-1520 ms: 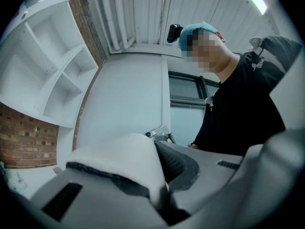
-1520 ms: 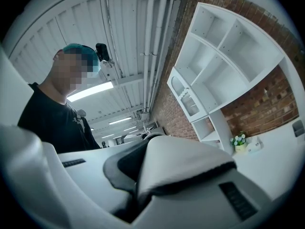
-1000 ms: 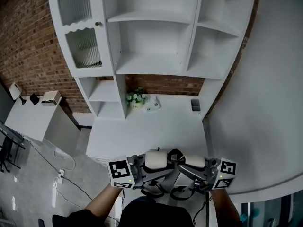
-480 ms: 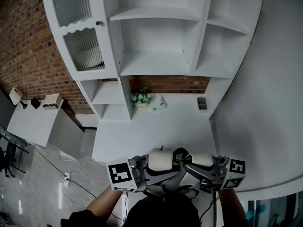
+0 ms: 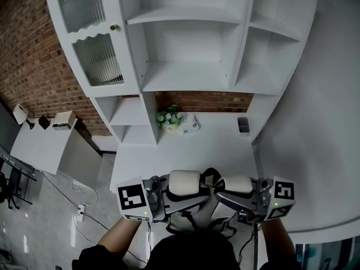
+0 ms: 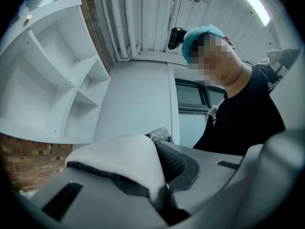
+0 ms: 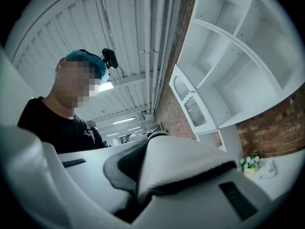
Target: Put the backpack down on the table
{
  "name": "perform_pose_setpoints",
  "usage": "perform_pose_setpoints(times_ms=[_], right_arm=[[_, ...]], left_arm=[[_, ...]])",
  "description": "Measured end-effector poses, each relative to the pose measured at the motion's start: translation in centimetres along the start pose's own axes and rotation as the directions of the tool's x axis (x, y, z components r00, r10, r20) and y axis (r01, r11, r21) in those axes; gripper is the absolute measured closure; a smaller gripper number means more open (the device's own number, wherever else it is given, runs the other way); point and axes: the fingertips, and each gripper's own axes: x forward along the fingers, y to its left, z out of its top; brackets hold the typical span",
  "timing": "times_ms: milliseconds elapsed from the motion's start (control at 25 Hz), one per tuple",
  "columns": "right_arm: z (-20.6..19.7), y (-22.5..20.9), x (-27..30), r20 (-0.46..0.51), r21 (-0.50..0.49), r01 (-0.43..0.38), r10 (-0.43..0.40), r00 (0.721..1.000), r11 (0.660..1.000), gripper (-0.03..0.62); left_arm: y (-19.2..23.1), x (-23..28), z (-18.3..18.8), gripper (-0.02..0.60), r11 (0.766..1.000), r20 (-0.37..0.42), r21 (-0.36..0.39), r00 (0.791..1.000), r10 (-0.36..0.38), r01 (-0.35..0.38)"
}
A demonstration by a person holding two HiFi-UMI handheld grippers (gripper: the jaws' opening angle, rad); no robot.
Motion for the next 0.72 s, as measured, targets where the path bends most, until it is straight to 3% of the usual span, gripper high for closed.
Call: perform_pose_setpoints(times_ms=[720], right_arm=[[4.3, -7.0, -1.0, -0.001, -0.044, -0.015, 0.015, 1.0, 0.999, 0.566]], left_arm=[[6.6, 1.5, 2.2, 0.541, 0.999, 0.019, 0.028, 1.0, -0.016, 0.015]])
